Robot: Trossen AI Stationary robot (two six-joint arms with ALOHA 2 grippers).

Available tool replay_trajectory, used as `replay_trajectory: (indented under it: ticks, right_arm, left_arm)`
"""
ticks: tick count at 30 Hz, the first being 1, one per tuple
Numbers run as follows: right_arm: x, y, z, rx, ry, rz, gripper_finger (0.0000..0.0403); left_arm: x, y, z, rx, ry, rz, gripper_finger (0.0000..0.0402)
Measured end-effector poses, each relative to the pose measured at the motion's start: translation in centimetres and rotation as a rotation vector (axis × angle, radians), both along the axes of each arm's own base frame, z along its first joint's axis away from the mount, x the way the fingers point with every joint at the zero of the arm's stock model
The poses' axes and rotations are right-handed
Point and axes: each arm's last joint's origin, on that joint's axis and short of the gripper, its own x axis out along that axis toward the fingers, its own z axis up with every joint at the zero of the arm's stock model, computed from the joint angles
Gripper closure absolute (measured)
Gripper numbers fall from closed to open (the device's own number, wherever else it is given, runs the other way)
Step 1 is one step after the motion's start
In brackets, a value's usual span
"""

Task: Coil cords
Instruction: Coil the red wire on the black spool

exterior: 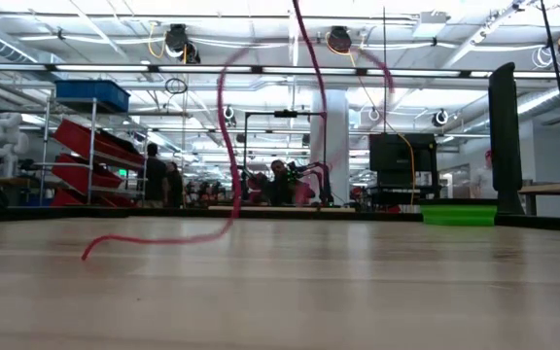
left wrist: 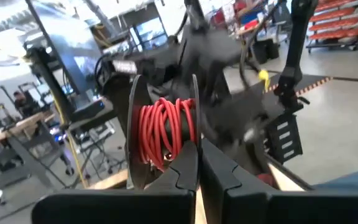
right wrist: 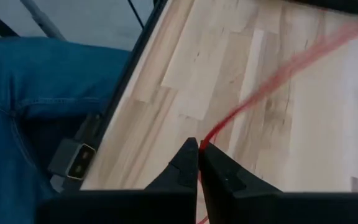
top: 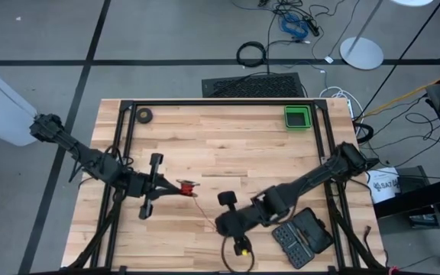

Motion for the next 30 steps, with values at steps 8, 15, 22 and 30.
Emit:
replay_trajectory:
  ticks: [8,15,22,30]
  right_arm:
    - [-1.8,2.4,2.1,-0.086,-0.029,-0.039,0.0403]
    - [-3.2,3.5,3.6,-0.188,-0.070,-0.090,0.0403]
    - [-4.0,4.7,4.6,-0.231,-0.128,-0.107,0.0403]
    - [-4.3,5.4,6.0,-0.337,-0.258,-0.128,0.0403]
  left_arm:
    - [0.0,0.3,-0.8,0.013,0.080,0.084,0.0395]
    - [-0.1,0.3,-2.0,0.034,0.200,0.054,0.0395]
    - [-0.4,-0.3,-2.6,0.015,0.285,-0.156,0.0395]
    - [-0.3,-0.5,-2.9,-0.039,0.335,-0.202,0.0395]
